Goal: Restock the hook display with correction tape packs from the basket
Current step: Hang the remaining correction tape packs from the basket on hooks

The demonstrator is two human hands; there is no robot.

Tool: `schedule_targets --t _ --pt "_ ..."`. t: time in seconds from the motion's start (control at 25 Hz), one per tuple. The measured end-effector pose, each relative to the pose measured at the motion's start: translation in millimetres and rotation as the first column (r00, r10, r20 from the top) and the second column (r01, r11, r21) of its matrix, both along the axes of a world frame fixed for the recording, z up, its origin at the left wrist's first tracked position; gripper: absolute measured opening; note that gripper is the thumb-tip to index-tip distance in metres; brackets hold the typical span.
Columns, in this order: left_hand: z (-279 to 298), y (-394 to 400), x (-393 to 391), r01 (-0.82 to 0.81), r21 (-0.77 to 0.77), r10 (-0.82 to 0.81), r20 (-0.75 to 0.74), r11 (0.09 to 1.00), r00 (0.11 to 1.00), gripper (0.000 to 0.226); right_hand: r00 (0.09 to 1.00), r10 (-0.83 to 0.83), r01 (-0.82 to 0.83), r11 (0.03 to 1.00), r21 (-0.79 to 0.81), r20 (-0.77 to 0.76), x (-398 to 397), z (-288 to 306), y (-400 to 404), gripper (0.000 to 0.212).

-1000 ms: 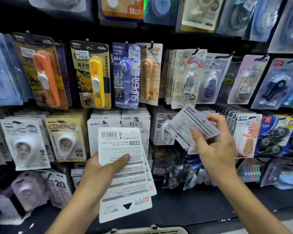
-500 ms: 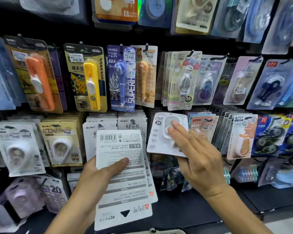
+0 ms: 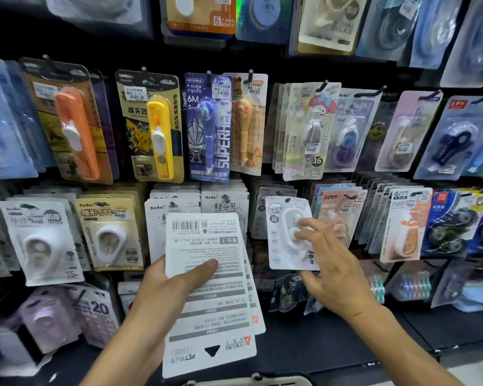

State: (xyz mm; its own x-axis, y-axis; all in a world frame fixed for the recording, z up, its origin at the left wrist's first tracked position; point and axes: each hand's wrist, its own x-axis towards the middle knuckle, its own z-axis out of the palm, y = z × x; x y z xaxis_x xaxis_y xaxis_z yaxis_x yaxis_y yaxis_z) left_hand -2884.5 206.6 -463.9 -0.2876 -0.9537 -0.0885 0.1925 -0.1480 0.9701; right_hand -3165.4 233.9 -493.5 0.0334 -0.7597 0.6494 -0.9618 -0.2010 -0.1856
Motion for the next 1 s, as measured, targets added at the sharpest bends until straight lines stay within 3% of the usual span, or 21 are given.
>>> schedule_targets --t 0.12,0.16,0.2,0.24,0.28,0.32,0.36,0.44,0.56,0.68,0.76,0.84,0.92,1.0 --pt "0.0 0.2 0.3 0.018 0.000 -0.018 0.008 1.000 1.000 0.023 0.986 -0.133 0.159 0.936 0.315 -0.102 0.0 0.1 -4.5 0.066" --pt "1.1 1.1 -0.7 0.018 -0.020 -0.018 0.043 1.000 0.999 0.024 0.987 -0.162 0.147 0.907 0.395 0.004 6.1 4.2 -3.2 0.060" --pt "1.9 2.4 -2.4 0.010 -0.073 -0.001 0.116 0.997 0.993 0.027 0.956 -0.153 0.031 0.901 0.433 0.251 15.3 11.8 -0.3 0.047" --pt "2.0 3.7 -4.5 0.000 -0.178 0.041 0.227 0.984 0.973 0.029 0.816 -0.096 -0.184 0.892 0.413 0.570 27.0 20.8 3.6 0.032" --pt "1.2 5.2 -7.1 0.013 -0.321 0.106 0.349 0.947 0.931 0.030 0.592 -0.046 -0.405 0.847 0.345 0.805 39.7 26.8 7.6 0.024" --pt "0.5 8.2 -10.1 0.056 -0.461 0.184 0.459 0.886 0.869 0.032 0.434 -0.038 -0.544 0.786 0.295 0.900 49.4 26.8 9.2 0.023" --pt "0.1 11.5 -12.7 0.114 -0.562 0.261 0.543 0.819 0.798 0.035 0.338 -0.073 -0.611 0.741 0.278 0.938 58.3 25.5 10.5 0.022" --pt "-1.6 15.5 -17.1 0.153 -0.639 0.356 0.593 0.754 0.722 0.043 0.237 -0.149 -0.631 0.728 0.269 0.960 68.3 27.0 13.3 0.021" --pt "1.2 14.7 -16.5 0.064 -0.612 0.428 0.620 0.789 0.657 0.052 0.193 -0.092 -0.627 0.754 0.195 0.977 55.4 42.2 16.6 0.030" --pt "2.8 5.1 -4.6 -0.054 -0.506 0.440 0.686 0.861 0.580 0.067 0.273 0.205 -0.553 0.833 -0.021 0.940 30.0 60.8 24.1 0.017" --pt "5.1 1.1 2.0 -0.133 -0.420 0.379 0.581 0.898 0.720 0.068 0.347 0.313 -0.532 0.842 -0.089 0.884 24.6 63.6 28.7 0.019" --pt "11.5 6.0 -3.1 -0.112 -0.226 0.194 0.384 0.968 0.903 0.064 0.376 0.308 -0.543 0.838 -0.062 0.874 27.2 53.9 28.1 0.020" --pt "14.9 13.7 -12.0 0.013 -0.123 0.020 0.265 0.992 0.964 0.039 0.405 0.254 -0.598 0.800 0.045 0.878 35.6 42.0 25.9 0.039" --pt "14.7 15.6 -16.9 0.042 -0.171 -0.001 0.233 0.984 0.972 0.021 0.318 0.201 -0.644 0.763 0.056 0.926 43.2 37.9 24.7 0.035"
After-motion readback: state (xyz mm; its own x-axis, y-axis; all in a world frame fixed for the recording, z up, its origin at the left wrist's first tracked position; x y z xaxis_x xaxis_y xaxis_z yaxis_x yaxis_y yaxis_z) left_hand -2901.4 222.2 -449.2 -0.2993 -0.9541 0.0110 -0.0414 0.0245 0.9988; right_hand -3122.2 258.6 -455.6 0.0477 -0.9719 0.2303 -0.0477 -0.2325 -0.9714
